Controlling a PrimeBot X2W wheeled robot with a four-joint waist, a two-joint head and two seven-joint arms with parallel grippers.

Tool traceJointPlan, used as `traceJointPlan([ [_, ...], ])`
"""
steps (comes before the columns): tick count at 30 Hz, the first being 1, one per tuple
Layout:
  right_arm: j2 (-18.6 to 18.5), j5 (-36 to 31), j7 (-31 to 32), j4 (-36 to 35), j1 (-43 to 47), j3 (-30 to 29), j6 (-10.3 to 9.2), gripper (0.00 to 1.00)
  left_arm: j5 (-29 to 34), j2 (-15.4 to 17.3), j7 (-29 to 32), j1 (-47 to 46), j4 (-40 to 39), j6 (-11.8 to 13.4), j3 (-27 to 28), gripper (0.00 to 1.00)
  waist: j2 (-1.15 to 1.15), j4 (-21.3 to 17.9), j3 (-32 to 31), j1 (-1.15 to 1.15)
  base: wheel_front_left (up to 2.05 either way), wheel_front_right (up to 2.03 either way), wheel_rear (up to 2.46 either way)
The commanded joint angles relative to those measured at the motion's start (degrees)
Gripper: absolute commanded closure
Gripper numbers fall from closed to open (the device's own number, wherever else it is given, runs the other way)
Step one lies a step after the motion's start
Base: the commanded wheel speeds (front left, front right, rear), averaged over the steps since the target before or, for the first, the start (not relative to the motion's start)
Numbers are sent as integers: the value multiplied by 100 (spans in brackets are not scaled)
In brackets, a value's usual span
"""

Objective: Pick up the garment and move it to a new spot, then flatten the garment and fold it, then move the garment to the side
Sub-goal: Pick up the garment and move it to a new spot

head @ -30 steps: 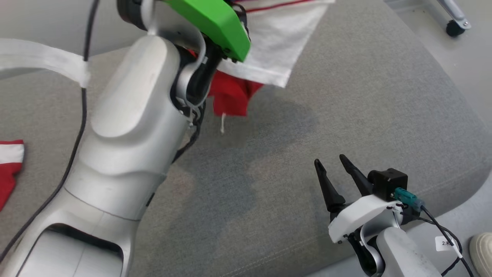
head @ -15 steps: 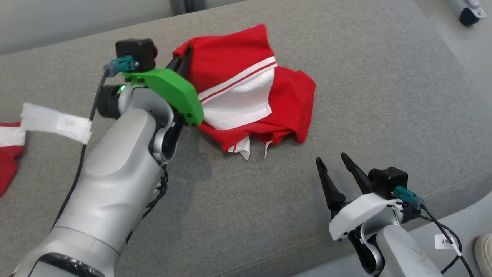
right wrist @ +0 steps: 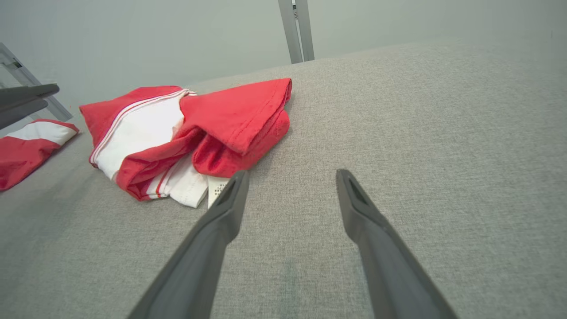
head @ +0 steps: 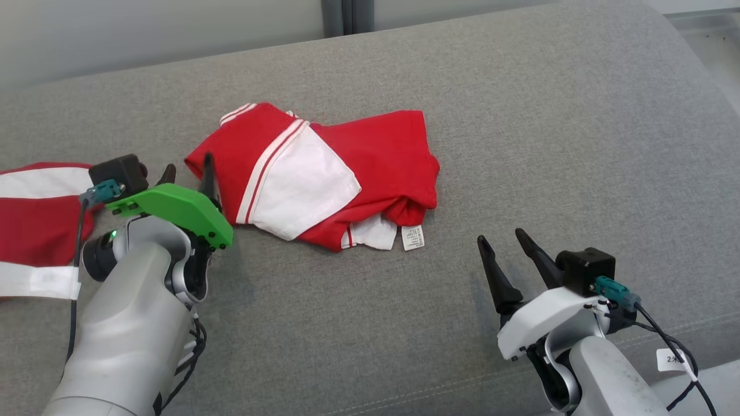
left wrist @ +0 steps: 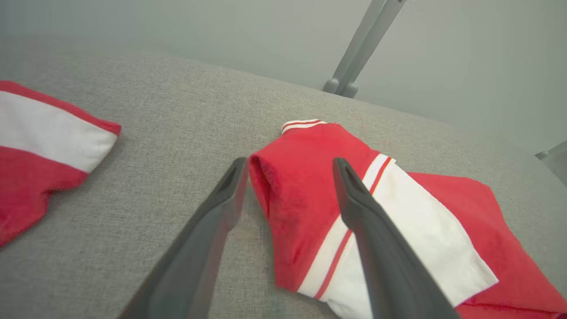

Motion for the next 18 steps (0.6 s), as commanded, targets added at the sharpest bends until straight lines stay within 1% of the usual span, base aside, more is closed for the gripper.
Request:
traceJointPlan([
  [1,-13,-50,29,-30,55,-37,0,0,-77,41,-70,128,57,-13,37,0,0,107,-106,0,0,0,0],
  [6,-12,-78,55,-48,125,-103,0,0,30,113,-171,209,95,-21,-31,0,0,181,-193,0,0,0,0],
  [11,-13,-55,82,-88,184,-119,0,0,293,140,-156,144,-24,27,-279,0,0,200,-286,0,0,0,0],
  [18,-11,-21,76,-137,238,-150,0,0,603,-66,396,-81,-315,-32,-778,0,0,-11,-226,0,0,0,0],
])
